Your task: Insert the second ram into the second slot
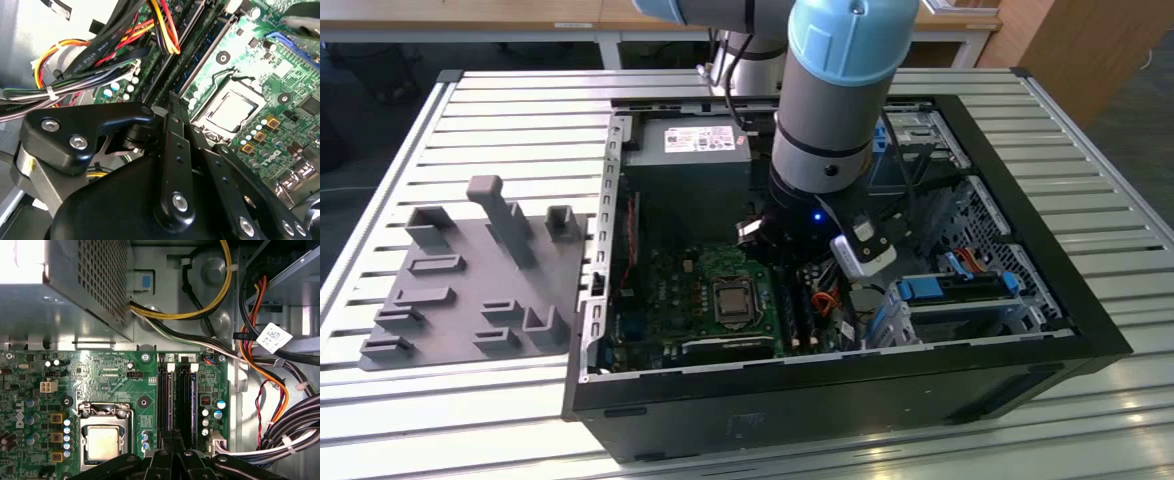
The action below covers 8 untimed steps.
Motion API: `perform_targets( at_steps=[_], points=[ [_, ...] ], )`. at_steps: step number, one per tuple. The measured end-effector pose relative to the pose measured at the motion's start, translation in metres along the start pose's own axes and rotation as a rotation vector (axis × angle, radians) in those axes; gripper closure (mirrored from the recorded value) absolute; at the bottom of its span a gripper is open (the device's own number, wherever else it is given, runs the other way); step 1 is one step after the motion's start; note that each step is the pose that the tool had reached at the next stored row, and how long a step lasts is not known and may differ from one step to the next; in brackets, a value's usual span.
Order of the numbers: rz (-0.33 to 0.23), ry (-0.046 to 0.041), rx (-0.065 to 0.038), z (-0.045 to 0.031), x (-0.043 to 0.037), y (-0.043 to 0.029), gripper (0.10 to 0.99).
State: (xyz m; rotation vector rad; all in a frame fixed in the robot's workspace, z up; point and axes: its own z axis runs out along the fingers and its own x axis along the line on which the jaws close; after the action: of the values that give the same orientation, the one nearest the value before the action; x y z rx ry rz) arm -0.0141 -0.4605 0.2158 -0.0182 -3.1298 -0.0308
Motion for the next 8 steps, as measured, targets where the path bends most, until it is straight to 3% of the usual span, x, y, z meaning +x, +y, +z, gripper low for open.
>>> perform_targets(
  at_steps=[4, 6, 8],
  points=[
    [0.000, -0.0005, -0.001, -0.0003, -0.0001, 0.0002, 0.980],
    [0.000, -0.0013, -0.004, -0.0031, -0.0001, 0.0006, 0.980],
    [0.000, -0.0003, -0.001, -0.0078, 0.0001, 0.0003, 0.980]
  ],
)
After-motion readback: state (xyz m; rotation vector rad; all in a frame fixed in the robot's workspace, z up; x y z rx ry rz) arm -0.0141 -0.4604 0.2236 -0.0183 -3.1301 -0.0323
